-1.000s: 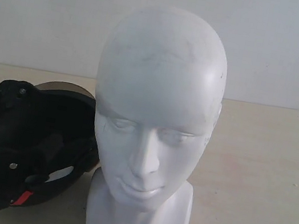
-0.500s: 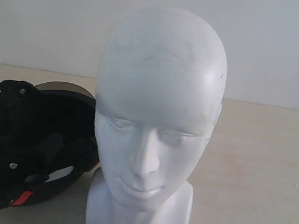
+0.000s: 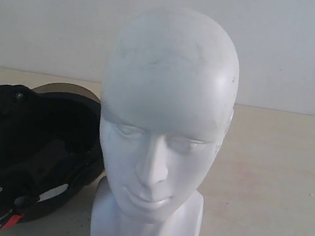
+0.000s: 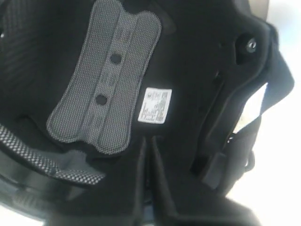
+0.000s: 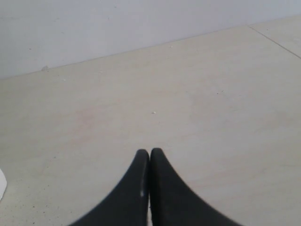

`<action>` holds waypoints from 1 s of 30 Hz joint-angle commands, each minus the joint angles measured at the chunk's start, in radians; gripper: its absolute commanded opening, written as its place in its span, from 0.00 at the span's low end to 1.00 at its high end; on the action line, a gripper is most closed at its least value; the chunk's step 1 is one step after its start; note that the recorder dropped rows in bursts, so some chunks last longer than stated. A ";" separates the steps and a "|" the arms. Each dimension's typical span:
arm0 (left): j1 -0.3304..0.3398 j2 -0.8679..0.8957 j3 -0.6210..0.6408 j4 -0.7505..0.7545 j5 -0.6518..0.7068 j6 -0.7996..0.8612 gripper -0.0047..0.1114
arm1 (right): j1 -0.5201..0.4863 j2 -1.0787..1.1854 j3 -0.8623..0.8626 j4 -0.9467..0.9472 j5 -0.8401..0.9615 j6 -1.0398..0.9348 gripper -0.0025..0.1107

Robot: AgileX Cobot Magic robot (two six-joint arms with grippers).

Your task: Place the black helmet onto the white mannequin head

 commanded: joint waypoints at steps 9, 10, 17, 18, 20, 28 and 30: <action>-0.002 0.003 -0.023 0.201 0.014 -0.169 0.08 | -0.007 -0.007 0.000 0.000 -0.003 -0.003 0.02; -0.002 0.003 -0.028 0.208 0.014 -0.176 0.08 | -0.007 -0.007 0.000 0.000 -0.003 -0.003 0.02; -0.002 0.003 -0.049 0.348 0.008 -0.302 0.08 | -0.007 -0.007 0.000 0.000 -0.003 -0.003 0.02; -0.002 0.003 -0.049 0.367 0.008 -0.315 0.08 | -0.007 -0.007 0.000 0.000 -0.003 -0.003 0.02; -0.002 0.003 -0.049 0.395 0.008 -0.336 0.08 | -0.007 -0.007 0.000 0.000 -0.003 -0.003 0.02; -0.002 0.003 -0.049 0.489 0.014 -0.409 0.08 | -0.007 -0.007 0.000 0.000 -0.003 -0.003 0.02; -0.002 0.003 -0.049 0.496 0.027 -0.439 0.08 | -0.007 -0.007 0.000 0.000 -0.003 -0.003 0.02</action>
